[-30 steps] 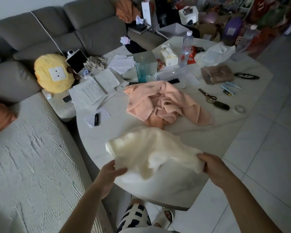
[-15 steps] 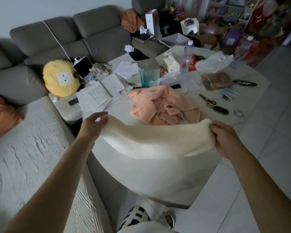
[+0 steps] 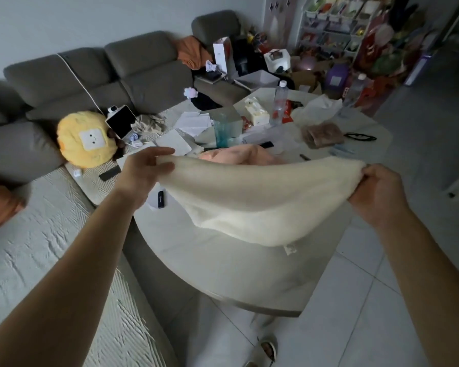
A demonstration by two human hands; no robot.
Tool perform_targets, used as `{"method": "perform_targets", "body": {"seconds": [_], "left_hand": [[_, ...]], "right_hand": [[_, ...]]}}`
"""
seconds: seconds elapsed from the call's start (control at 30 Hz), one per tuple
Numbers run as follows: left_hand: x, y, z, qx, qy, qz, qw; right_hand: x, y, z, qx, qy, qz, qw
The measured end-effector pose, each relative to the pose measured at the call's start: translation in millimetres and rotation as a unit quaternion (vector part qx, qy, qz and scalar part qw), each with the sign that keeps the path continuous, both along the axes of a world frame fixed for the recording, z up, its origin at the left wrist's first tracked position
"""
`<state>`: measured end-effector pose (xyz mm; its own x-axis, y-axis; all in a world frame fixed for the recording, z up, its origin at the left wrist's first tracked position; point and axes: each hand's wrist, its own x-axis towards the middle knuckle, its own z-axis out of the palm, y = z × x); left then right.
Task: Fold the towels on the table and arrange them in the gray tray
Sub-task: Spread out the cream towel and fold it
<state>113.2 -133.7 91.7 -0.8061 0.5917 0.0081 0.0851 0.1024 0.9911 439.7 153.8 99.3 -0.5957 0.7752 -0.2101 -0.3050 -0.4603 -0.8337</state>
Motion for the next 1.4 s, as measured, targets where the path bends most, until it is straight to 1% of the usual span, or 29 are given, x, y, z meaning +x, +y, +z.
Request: {"method": "perform_targets", "body": {"seconds": [0.07,0.13,0.2,0.23,0.27,0.3,0.33,0.37,0.47,0.57,0.63,0.73,0.8,0.87,0.93,1.0,1.1,1.17,1.23,1.3,1.33,1.4], "left_hand": [[7,-8,-11,0.01,-0.022,0.017,1.0],[15,-20,-21,0.031,-0.065,0.038,0.997],[25,-32,-36,0.021,-0.032,0.019,0.999],[29,-39,-51,-0.001,-0.023,0.009,1.0],[37,-46,-68,-0.014,-0.081,0.017,0.996],[46,-54,-87,-0.022,-0.161,0.036,0.986],[56,-61,-109,-0.039,-0.229,0.062,0.971],[66,-70,-133,-0.06,-0.274,0.081,0.956],[95,-94,-190,-0.125,-0.344,0.116,0.923],[120,-106,-225,-0.182,-0.377,0.129,0.899],[132,-106,-242,-0.214,-0.368,0.129,0.896],[140,-101,-256,-0.263,-0.316,0.105,0.905],[141,-93,-255,-0.289,-0.271,0.082,0.915],[138,-81,-246,-0.296,-0.227,0.064,0.926],[133,-65,-236,-0.284,-0.19,0.065,0.938],[126,-46,-222,-0.254,-0.172,0.07,0.949],[109,-14,-194,-0.182,-0.167,0.093,0.965],[93,6,-178,-0.172,-0.166,0.105,0.965],[77,22,-174,-0.213,-0.156,0.11,0.958],[69,25,-185,-0.311,-0.117,0.087,0.939],[68,23,-195,-0.373,-0.093,0.061,0.921],[72,13,-217,-0.484,-0.065,0.009,0.872]], "right_hand": [[11,-10,-9,-0.001,-0.001,0.003,1.0],[21,-16,-19,-0.015,-0.015,0.0,1.0],[31,-21,-35,-0.031,-0.094,0.0,0.995],[37,-25,-47,-0.033,-0.144,-0.001,0.989],[43,-30,-61,-0.035,-0.188,0.0,0.982],[51,-37,-77,-0.04,-0.226,0.004,0.973],[59,-46,-94,-0.047,-0.261,0.01,0.964],[68,-56,-112,-0.056,-0.296,0.015,0.953],[96,-83,-162,-0.091,-0.377,0.017,0.921],[114,-101,-199,-0.106,-0.457,0.017,0.883],[118,-110,-214,-0.101,-0.497,0.027,0.862],[112,-117,-227,-0.1,-0.524,0.047,0.845],[105,-115,-232,-0.091,-0.549,0.054,0.829],[94,-111,-234,-0.071,-0.562,0.067,0.821],[82,-106,-230,-0.047,-0.569,0.076,0.818],[72,-94,-228,-0.015,-0.559,0.066,0.826],[51,-67,-222,-0.021,-0.498,0.052,0.866],[35,-49,-216,0.02,-0.495,0.063,0.867],[20,-33,-215,0.089,-0.519,0.08,0.847],[12,-24,-222,0.136,-0.553,0.117,0.813],[10,-22,-229,0.147,-0.575,0.148,0.791],[8,-23,-245,0.156,-0.623,0.197,0.741]]}}
